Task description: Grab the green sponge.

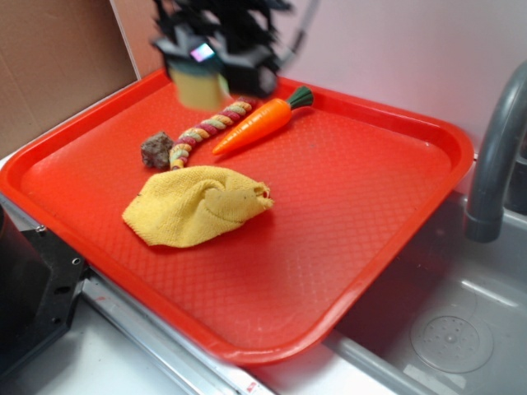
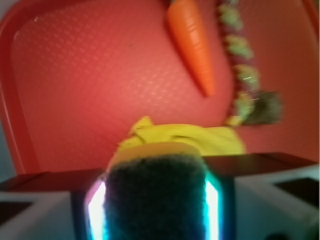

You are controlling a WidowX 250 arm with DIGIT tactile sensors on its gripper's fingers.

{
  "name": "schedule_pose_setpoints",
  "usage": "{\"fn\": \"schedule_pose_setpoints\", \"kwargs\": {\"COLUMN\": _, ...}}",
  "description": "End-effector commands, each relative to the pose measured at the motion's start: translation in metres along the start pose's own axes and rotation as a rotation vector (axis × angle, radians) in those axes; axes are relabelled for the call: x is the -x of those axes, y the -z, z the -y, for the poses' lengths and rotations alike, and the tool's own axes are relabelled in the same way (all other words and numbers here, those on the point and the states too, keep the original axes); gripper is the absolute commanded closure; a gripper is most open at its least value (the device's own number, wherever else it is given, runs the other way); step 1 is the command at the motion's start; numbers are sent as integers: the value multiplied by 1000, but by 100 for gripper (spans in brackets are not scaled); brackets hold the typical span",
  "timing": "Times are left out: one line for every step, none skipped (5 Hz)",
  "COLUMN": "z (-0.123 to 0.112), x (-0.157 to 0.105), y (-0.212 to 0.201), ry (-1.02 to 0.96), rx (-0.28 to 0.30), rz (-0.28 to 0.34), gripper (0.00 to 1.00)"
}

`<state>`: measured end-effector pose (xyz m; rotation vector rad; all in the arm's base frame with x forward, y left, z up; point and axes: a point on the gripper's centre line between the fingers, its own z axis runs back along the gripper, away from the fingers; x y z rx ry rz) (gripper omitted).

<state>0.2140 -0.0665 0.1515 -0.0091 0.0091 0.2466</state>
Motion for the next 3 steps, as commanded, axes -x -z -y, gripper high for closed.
{"fn": "schedule_pose_setpoints", "kwargs": {"z": -32, "x": 4, "y": -43, "ry": -50, "rx": 59, "rz": 131, "gripper": 100}}
{"fn": "schedule_pose_setpoints", "kwargs": {"z": -49, "x": 12, "y": -44, "ry": -65, "rx": 96, "rz": 142, "gripper": 100}}
{"fn": "schedule_pose_setpoints", "kwargs": {"z": -49, "x": 14, "y": -38, "ry": -141, "rx": 84, "rz": 139, "gripper": 100}}
